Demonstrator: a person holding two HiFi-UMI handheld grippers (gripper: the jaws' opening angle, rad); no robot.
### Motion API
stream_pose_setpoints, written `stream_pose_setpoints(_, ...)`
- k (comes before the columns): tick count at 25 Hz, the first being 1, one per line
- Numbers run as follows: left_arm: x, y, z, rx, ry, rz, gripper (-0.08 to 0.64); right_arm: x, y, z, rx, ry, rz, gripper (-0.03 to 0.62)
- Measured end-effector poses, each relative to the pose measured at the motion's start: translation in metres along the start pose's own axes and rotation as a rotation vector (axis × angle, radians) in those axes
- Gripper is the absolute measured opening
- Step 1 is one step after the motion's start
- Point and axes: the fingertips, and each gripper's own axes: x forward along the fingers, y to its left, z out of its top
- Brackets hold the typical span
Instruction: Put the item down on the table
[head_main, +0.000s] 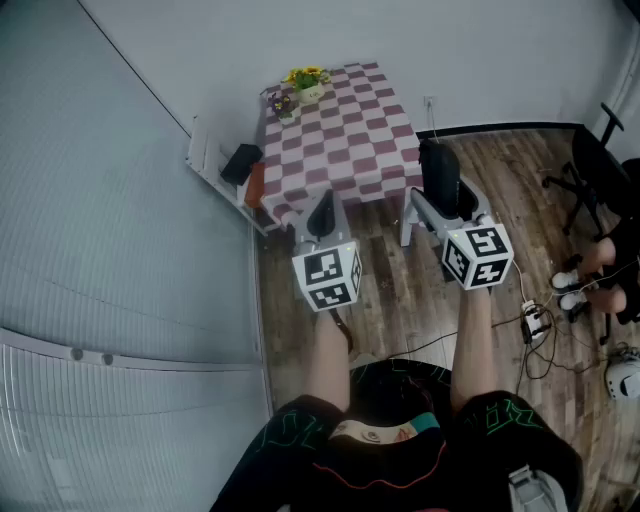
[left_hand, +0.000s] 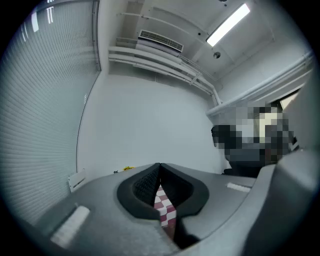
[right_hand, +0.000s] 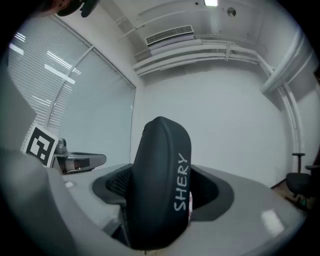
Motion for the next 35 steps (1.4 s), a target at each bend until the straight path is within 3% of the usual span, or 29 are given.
stream_pose_setpoints(18, 0.001, -0.006, 0.0, -0.017, 0.001, -0.017, 0.009, -0.007, -0.018, 0.004, 0.027, -0.003, -0.051, 0.347)
stream_pose_setpoints(35, -0.013, 0.017, -0.01, -0.006, 0.028, 0.018, 0.009, 0.009, 0.002, -0.005, 0.058, 0.008, -0.01, 0.348)
